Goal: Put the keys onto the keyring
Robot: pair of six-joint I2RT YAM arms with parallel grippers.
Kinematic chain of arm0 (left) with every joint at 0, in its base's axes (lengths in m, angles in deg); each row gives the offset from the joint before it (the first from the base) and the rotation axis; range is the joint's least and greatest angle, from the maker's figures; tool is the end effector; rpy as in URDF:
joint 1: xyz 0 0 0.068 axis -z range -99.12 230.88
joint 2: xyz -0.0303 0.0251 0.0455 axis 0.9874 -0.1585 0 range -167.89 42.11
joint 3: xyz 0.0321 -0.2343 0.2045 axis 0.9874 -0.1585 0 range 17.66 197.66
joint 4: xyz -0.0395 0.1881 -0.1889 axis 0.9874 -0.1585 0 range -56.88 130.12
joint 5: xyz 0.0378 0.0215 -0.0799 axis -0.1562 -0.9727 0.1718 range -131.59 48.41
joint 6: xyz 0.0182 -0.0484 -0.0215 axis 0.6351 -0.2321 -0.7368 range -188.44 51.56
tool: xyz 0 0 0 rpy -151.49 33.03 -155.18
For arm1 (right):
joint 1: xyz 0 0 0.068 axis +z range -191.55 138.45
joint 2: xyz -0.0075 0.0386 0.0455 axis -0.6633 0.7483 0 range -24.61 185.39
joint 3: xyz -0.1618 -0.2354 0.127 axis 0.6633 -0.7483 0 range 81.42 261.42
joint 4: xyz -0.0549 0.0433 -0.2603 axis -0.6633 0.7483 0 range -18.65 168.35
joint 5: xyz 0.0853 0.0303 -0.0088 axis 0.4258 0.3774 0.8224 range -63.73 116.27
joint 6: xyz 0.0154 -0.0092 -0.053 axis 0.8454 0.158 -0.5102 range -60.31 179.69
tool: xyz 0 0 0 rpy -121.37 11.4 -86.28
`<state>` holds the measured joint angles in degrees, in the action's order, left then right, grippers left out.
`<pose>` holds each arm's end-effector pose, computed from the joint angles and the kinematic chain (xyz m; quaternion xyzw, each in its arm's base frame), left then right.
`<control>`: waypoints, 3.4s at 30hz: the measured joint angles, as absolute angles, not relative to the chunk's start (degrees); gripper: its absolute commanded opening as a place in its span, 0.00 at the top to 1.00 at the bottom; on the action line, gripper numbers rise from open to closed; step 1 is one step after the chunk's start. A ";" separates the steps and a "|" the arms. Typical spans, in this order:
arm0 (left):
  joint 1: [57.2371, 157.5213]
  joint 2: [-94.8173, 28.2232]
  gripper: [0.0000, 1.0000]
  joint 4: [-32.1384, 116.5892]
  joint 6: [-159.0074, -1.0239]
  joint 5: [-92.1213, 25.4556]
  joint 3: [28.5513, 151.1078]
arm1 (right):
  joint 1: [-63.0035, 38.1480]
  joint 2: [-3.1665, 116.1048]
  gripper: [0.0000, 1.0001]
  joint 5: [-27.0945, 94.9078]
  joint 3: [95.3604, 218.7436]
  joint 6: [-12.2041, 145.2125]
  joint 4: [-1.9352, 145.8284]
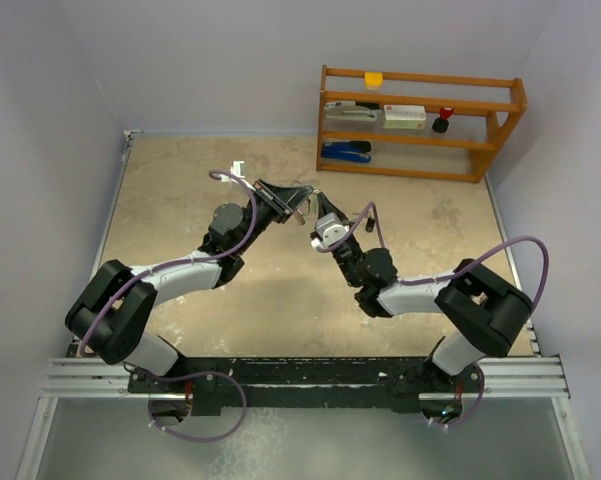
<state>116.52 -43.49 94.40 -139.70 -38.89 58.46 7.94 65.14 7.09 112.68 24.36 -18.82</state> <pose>0.2670 -0.1937 0.3000 -0.1805 0.6206 -0.6220 0.4421 0.2022 0.2171 0.2916 -0.2167 0.4528 0.0256 0.8645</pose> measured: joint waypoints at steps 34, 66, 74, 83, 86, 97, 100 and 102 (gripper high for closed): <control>116.52 -37.50 1.00 86.49 -134.32 -42.30 59.59 | 7.94 43.40 1.00 5.73 115.20 46.26 20.02; 110.14 -31.67 1.00 79.34 -130.15 -44.80 57.12 | 6.39 61.21 1.00 17.12 130.15 69.69 66.18; 109.94 -31.67 1.00 79.39 -130.15 -44.77 57.10 | 6.37 65.67 1.00 19.04 130.13 71.48 65.70; 109.76 -31.67 1.00 79.41 -130.15 -44.62 57.10 | 6.37 66.65 0.75 23.11 130.13 74.26 64.56; 109.76 -31.67 1.00 79.41 -130.15 -44.60 57.10 | 6.37 66.65 0.60 23.37 129.95 74.87 64.48; 109.44 -31.67 1.00 79.43 -130.15 -44.53 56.97 | 6.37 66.65 0.50 23.46 129.16 76.03 63.71; 109.13 -31.67 1.00 79.43 -130.15 -44.53 56.60 | 6.37 66.65 0.50 23.50 128.40 76.22 63.76; 109.04 -31.67 1.00 79.41 -130.15 -44.51 56.29 | 6.37 66.65 0.50 23.89 127.98 76.44 63.78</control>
<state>109.04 -31.67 79.41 -130.15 -44.51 56.29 6.37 66.65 23.89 127.98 76.44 63.78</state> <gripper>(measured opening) 0.031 0.500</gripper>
